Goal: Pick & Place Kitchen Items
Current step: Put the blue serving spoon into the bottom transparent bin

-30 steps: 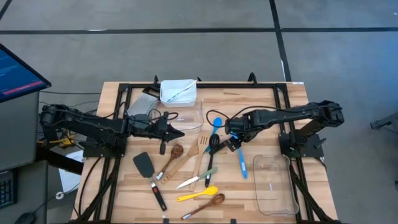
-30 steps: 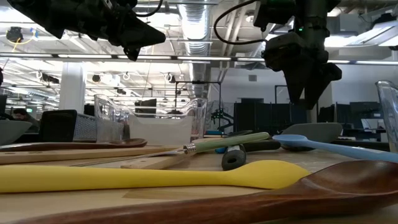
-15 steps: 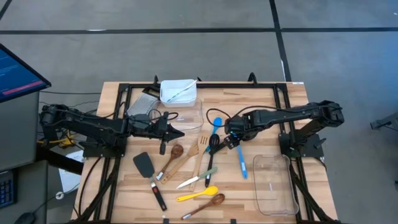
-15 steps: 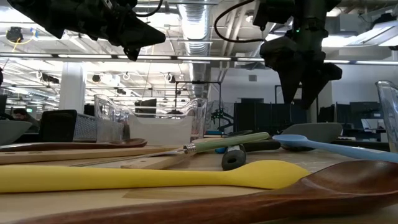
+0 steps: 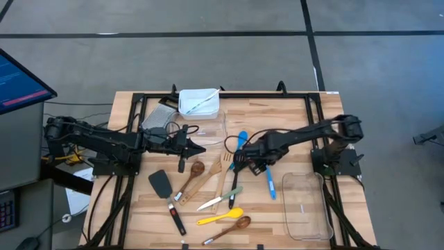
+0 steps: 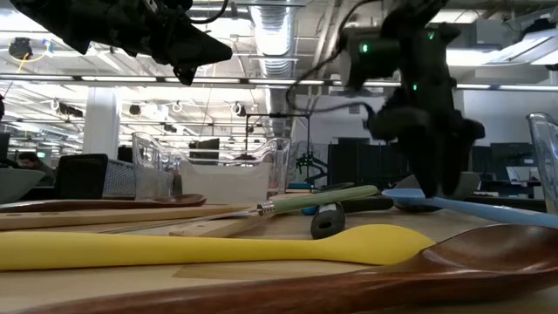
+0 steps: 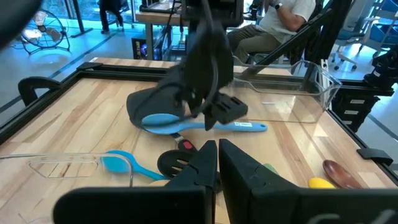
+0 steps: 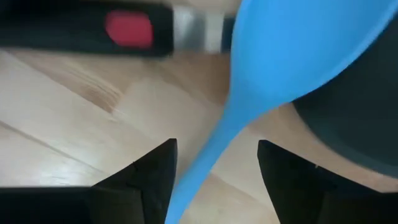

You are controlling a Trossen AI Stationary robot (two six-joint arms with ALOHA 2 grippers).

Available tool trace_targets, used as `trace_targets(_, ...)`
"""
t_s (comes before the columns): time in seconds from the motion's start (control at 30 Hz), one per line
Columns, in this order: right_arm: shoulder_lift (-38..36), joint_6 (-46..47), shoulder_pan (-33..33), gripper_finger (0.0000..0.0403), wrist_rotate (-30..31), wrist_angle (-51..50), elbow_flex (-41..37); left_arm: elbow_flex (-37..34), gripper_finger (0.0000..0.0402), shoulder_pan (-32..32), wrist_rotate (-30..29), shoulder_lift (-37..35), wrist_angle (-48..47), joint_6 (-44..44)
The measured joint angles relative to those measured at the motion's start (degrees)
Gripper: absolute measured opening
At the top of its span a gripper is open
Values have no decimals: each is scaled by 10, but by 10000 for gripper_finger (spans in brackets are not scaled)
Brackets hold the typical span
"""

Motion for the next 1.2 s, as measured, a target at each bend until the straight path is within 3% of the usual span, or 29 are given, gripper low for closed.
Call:
trace_targets(0.43,61,-61,1,181,-17,9,9,0,3,0,0,0,0,0)
trace_targets(0.8,60,-39,1,79,-21,9,18,0,3,0,0,0,0,3)
trace_targets(1.2,61,-31,1,60,-19,7,19,0,3,0,0,0,0,4)
